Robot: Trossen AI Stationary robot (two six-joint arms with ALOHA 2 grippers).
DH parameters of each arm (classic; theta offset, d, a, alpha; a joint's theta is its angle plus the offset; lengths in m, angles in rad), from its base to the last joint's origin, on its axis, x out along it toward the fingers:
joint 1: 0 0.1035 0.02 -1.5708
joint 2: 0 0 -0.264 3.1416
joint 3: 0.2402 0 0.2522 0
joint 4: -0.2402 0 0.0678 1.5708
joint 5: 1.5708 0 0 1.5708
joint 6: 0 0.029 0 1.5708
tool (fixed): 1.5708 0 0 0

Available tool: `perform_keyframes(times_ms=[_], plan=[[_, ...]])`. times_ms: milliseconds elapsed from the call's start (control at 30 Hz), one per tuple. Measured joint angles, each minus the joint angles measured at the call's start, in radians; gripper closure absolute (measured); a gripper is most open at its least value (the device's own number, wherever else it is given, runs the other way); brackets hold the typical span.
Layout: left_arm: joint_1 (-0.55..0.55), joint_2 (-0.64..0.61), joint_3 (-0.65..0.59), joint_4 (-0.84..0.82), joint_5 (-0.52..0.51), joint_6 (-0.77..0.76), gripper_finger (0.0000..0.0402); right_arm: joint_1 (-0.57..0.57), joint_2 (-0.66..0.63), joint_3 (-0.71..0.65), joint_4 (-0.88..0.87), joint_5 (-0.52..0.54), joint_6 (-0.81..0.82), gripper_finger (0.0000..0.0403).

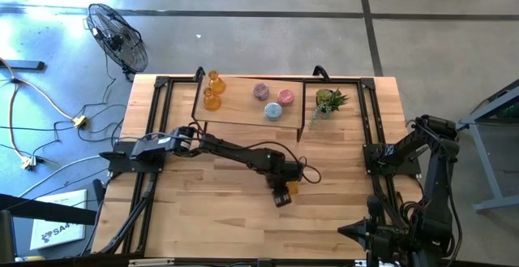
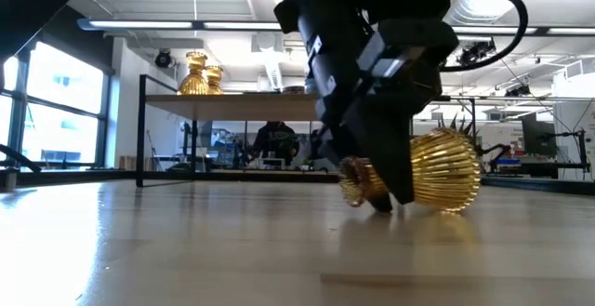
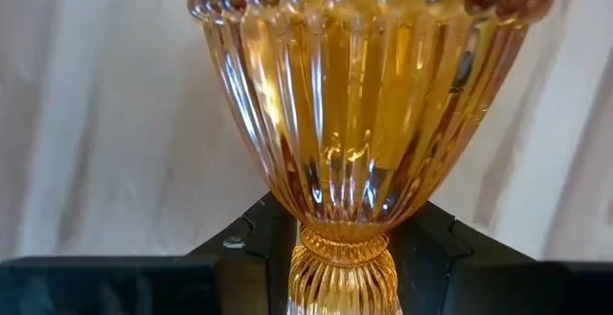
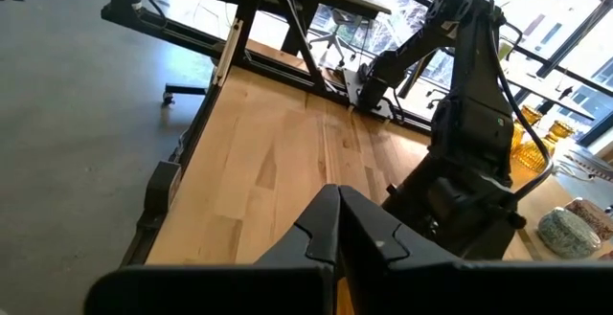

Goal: Pick & Place candle stick holders
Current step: Put the yellow glass candle holder on the shelf

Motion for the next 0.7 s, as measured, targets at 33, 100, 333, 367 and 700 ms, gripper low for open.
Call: perform_keyframes(times_ms=[33, 100, 333, 367, 700], plan=[[0.000, 0.000, 0.000, -0.010, 0.019, 0.000, 0.0280, 0.000, 0.000, 0.000, 0.000, 0.000, -0.001, 0.0403], [0.000, 0.000, 0.000, -0.016, 0.037, -0.001, 0.0280, 0.000, 0.000, 0.000, 0.000, 0.000, -0.001, 0.0403], [-0.002, 0.000, -0.006, 0.057, 0.069, 0.003, 0.0280, 0.001, 0.000, 0.000, 0.000, -0.001, 0.000, 0.0403], [-0.003, 0.000, -0.006, 0.065, 0.070, 0.006, 0.0280, 0.001, 0.000, 0.000, 0.000, -0.003, 0.001, 0.0403], [-0.004, 0.002, -0.006, 0.144, 0.072, 0.018, 0.0280, 0.001, 0.000, 0.000, 0.002, -0.035, 0.003, 0.0403]])
